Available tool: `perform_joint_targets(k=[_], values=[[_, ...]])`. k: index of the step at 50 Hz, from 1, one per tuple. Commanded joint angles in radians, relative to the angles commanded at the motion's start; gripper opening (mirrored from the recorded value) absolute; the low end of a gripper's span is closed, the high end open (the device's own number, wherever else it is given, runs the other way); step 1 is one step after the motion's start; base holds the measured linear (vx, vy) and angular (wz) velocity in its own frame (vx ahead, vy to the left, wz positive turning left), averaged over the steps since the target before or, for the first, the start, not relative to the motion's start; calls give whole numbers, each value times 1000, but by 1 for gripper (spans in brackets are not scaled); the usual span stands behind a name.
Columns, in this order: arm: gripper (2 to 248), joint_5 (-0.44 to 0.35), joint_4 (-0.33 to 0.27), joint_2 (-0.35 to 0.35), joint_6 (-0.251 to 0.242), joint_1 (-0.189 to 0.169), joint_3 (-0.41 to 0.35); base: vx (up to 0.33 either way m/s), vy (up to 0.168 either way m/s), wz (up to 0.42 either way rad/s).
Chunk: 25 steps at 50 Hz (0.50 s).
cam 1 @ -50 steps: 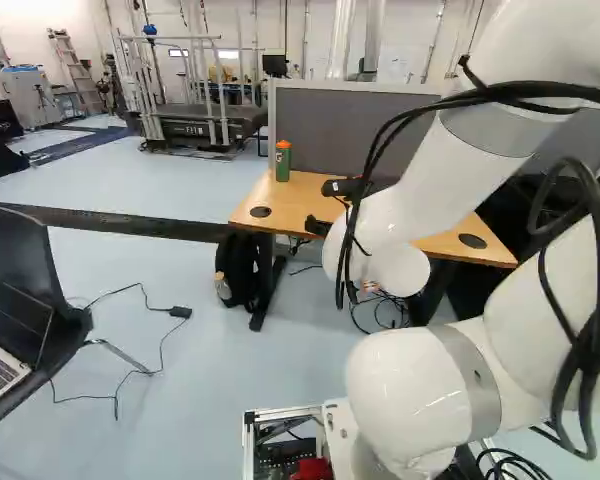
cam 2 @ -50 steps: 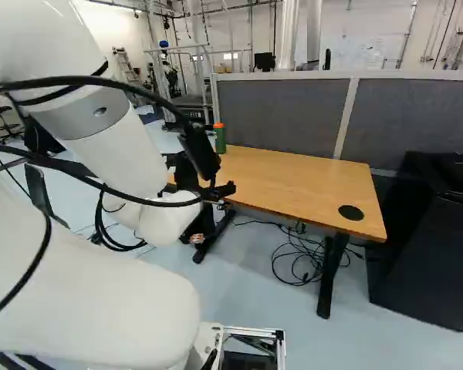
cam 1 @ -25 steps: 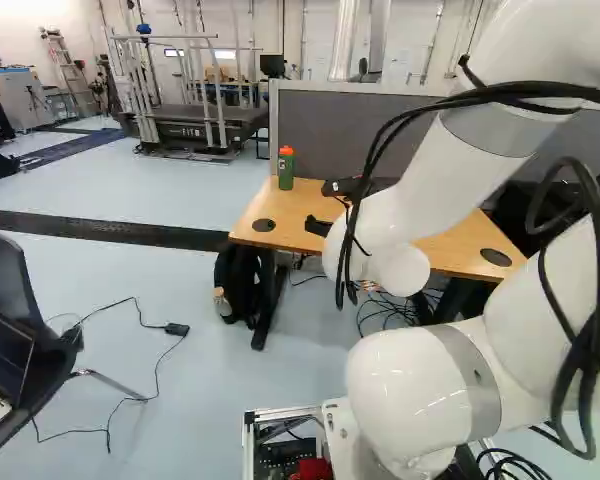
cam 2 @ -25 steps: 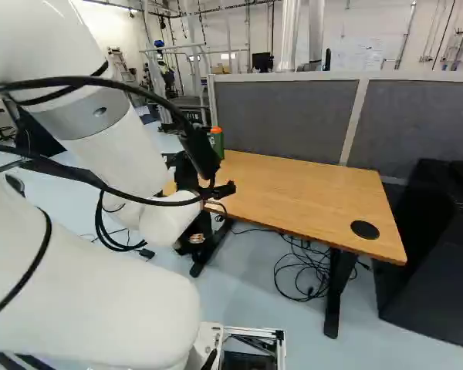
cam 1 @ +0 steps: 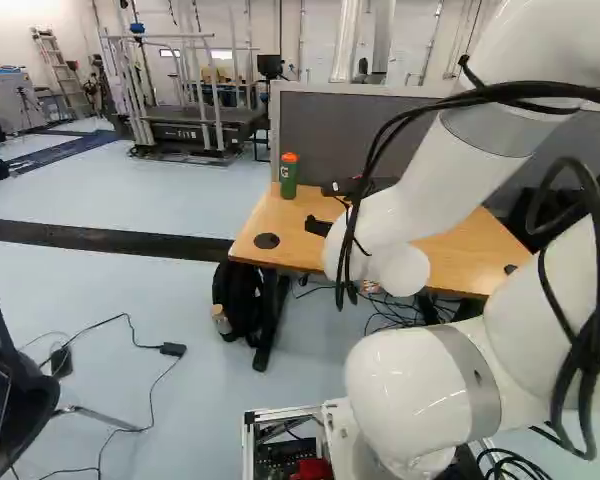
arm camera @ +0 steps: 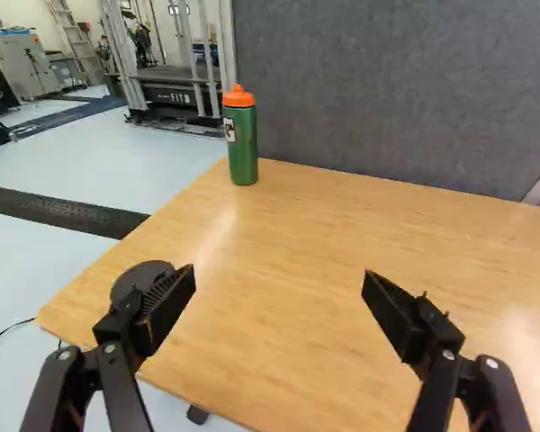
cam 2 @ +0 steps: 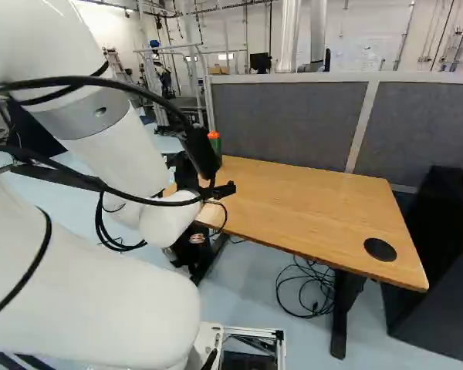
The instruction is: Pick up the green bottle from the table
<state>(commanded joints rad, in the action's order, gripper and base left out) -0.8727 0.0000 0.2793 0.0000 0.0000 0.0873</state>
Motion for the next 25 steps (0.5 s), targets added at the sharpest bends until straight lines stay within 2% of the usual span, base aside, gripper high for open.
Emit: perform_joint_targets(k=[1, 2, 8, 25], values=[[247, 0, 0, 0, 0, 0, 0, 185, 23, -26], [247, 0, 0, -34, 0, 3, 28, 177, 30, -21], [247, 0, 0, -72, 0, 7, 62, 70, 8, -11], [247, 0, 0, -174, 0, 17, 155, -1, 0, 1]])
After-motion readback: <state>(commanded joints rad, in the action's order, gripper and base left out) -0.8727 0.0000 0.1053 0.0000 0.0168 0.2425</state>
